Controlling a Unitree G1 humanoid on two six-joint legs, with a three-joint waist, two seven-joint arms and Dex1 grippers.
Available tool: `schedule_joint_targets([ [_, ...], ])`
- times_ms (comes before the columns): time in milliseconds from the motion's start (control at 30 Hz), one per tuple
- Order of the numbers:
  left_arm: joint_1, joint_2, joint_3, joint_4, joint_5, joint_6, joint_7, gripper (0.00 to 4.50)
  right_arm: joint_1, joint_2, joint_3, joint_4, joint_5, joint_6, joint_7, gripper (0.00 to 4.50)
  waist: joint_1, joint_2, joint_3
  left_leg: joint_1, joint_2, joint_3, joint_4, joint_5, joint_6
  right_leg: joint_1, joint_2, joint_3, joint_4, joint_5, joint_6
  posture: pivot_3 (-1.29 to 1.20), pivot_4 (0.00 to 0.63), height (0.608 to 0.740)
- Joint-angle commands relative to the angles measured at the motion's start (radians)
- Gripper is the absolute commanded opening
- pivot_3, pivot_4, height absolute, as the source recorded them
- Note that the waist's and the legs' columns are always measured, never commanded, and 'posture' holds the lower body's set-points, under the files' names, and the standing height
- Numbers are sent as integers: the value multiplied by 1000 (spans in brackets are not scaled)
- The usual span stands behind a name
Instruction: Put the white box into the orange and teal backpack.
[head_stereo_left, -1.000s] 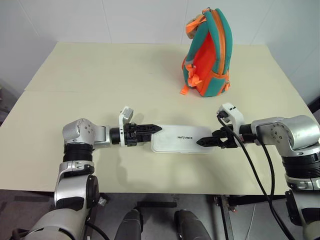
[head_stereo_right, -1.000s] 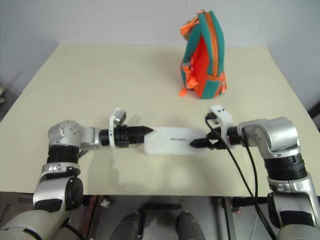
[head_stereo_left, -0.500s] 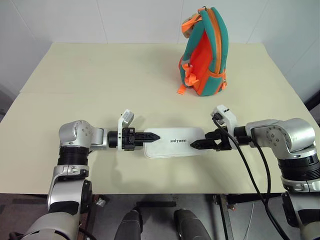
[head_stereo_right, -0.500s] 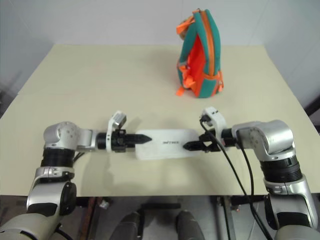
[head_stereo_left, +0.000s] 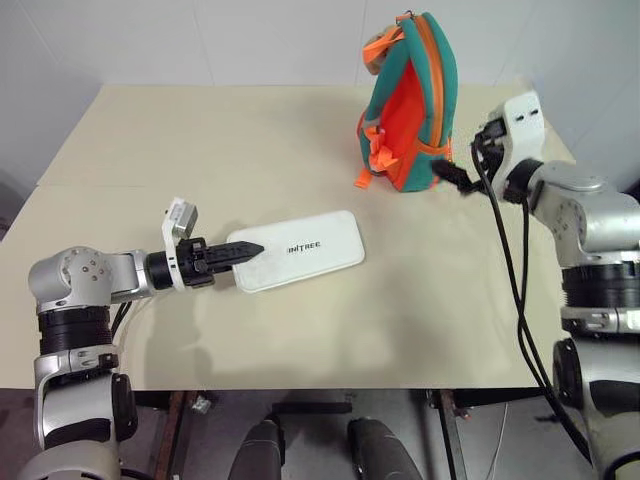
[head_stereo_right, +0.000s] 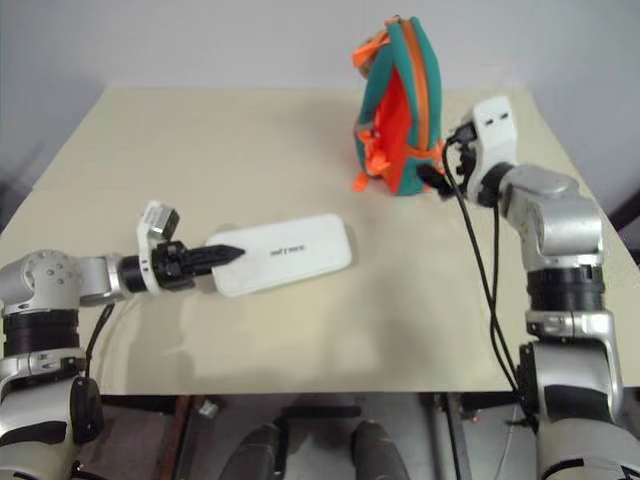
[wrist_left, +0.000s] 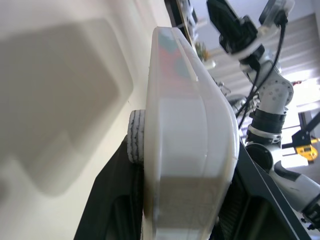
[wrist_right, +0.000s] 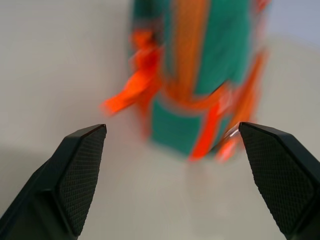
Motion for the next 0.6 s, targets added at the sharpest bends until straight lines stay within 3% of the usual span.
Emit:
schedule_joint_targets([
  [33, 24, -12, 56, -69, -50, -8, 23, 1496, -73, 26, -34, 152, -58, -121, -97, 4500, 1, 0, 0, 0, 0, 0, 0, 0, 0, 0, 0, 0, -1, 0, 0, 0, 150, 740],
  [367, 115, -61, 125, -183, -109, 4, 105, 1496, -348, 178, -99, 683, -67, -390, -199, 4500, -25, 0, 0, -1, 2, 0, -1, 0, -1, 0, 2, -1, 0, 0, 0, 0, 150, 740],
  [600, 162, -75, 155, -241, -150, 16, 149, 1496, -453, 209, -134, 821, -66, -403, -166, 4500, -31, 1, 0, -1, 1, 0, 0, 1, -1, 0, 2, 0, 2, 0, 0, 0, 150, 740],
])
